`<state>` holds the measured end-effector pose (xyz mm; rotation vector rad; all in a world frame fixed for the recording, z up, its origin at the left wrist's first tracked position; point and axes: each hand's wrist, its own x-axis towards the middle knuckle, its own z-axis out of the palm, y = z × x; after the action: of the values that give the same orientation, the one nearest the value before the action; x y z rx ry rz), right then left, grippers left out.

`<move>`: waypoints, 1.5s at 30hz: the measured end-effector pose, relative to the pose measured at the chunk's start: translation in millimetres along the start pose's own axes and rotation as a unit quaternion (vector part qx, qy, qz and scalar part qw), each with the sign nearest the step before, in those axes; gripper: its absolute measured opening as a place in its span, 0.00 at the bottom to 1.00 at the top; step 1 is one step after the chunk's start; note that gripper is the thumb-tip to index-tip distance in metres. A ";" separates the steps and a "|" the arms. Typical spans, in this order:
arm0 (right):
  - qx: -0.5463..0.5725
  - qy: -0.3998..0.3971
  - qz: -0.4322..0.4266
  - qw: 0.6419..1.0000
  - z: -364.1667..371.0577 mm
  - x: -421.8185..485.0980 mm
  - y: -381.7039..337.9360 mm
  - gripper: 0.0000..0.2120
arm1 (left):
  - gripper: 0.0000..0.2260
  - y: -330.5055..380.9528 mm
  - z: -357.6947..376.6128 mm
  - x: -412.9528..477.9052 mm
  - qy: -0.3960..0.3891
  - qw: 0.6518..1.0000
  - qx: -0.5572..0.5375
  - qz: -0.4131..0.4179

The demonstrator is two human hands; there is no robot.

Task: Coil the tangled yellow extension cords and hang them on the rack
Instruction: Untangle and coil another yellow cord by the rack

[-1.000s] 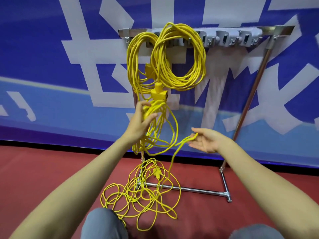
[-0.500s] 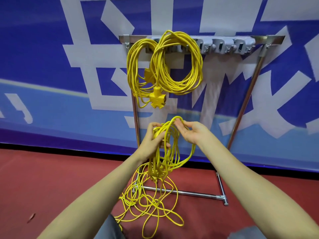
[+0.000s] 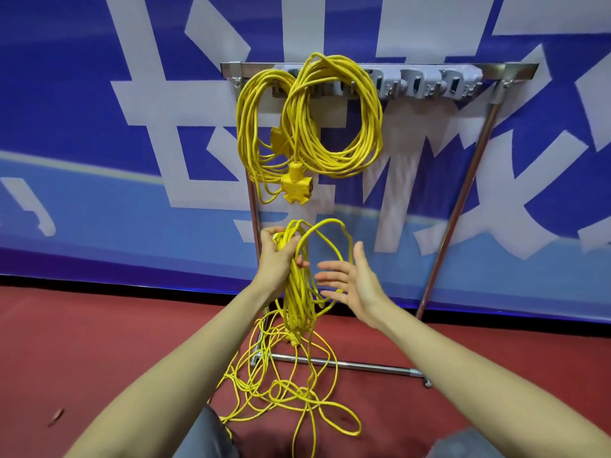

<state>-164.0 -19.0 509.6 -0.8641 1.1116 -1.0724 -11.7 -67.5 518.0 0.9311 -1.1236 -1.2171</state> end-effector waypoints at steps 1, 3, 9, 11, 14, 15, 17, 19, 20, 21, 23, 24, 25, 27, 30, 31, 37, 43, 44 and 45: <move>-0.038 -0.012 -0.009 0.999 5.8 0.2 6.0 0.29 | 0.11 1.8 1.6 0.1 0.009 1.000 -0.007 -0.001; -0.175 -0.032 -0.047 0.983 15.2 5.4 18.4 0.14 | 0.11 4.1 2.6 0.7 0.017 1.000 -0.013 -0.004; -0.373 -0.027 -0.146 0.916 20.0 12.8 22.7 0.08 | 0.12 2.5 -2.4 -2.3 0.017 1.000 0.000 -0.001; -0.372 -0.027 -0.153 0.915 22.5 12.0 22.5 0.07 | 0.11 2.3 -2.3 -2.5 0.022 1.000 -0.012 0.000; -0.280 0.021 -0.131 0.951 21.0 8.7 7.4 0.07 | 0.10 1.5 -8.2 -0.2 0.015 1.000 -0.010 -0.002; -0.236 0.043 -0.122 0.963 16.9 7.3 -2.2 0.07 | 0.10 0.9 -11.9 0.5 0.005 1.000 0.000 0.002; -0.142 0.071 -0.106 0.982 6.6 3.8 -25.4 0.08 | 0.11 1.0 -18.9 0.5 -0.026 0.999 0.023 0.009; -0.028 0.059 -0.078 0.995 -0.8 0.2 -48.7 0.07 | 0.11 1.8 -22.3 0.2 -0.054 0.998 0.042 0.014; 0.039 0.048 -0.059 0.996 -1.7 0.0 -57.9 0.07 | 0.11 2.2 -22.3 -0.2 -0.063 0.997 0.049 0.016; 0.098 0.038 -0.041 0.994 -0.2 -0.9 -66.1 0.07 | 0.11 2.4 -21.7 -0.6 -0.065 0.996 0.053 0.017; 0.128 0.018 -0.013 0.991 8.6 -1.2 -73.9 0.08 | 0.11 3.2 -18.8 -1.7 -0.062 0.997 0.042 0.013; 0.094 0.001 -0.005 0.996 14.3 -1.2 -75.0 0.08 | 0.11 3.5 -16.9 -1.9 -0.060 0.998 0.029 0.007; 0.043 -0.022 -0.002 0.999 19.9 -1.3 -74.1 0.09 | 0.11 3.9 -15.2 -2.5 -0.061 0.998 0.021 0.003; -0.048 -0.060 -0.006 0.997 30.4 -0.4 -70.8 0.10 | 0.12 4.5 -11.4 -4.3 -0.065 0.998 0.027 0.005; -0.130 -0.048 0.001 0.990 37.0 3.7 -68.5 0.10 | 0.14 6.8 -9.0 -5.4 -0.069 0.994 0.081 0.015; -0.151 -0.039 0.000 0.988 37.6 5.5 -67.9 0.09 | 0.14 8.3 -8.8 -5.5 -0.074 0.994 0.082 0.009; -0.269 0.039 -0.054 0.961 34.2 10.3 -71.6 0.08 | 0.08 16.8 1.1 -8.9 -0.124 0.991 0.038 -0.034; -0.150 0.041 -0.026 0.988 34.5 13.6 -70.6 0.07 | 0.10 23.0 -2.6 -8.3 -0.149 0.986 0.057 -0.041; -0.156 0.030 -0.028 0.987 34.7 13.2 -72.3 0.07 | 0.10 23.2 -2.9 -8.9 -0.149 0.987 0.054 -0.042; -0.168 0.017 -0.028 0.985 35.4 12.3 -73.8 0.07 | 0.10 22.5 -3.1 -9.2 -0.146 0.987 0.047 -0.043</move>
<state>-145.3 -50.3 583.9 -1.1509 1.3264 -0.9628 -3.6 -55.3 537.7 0.8985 -1.3948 -1.4128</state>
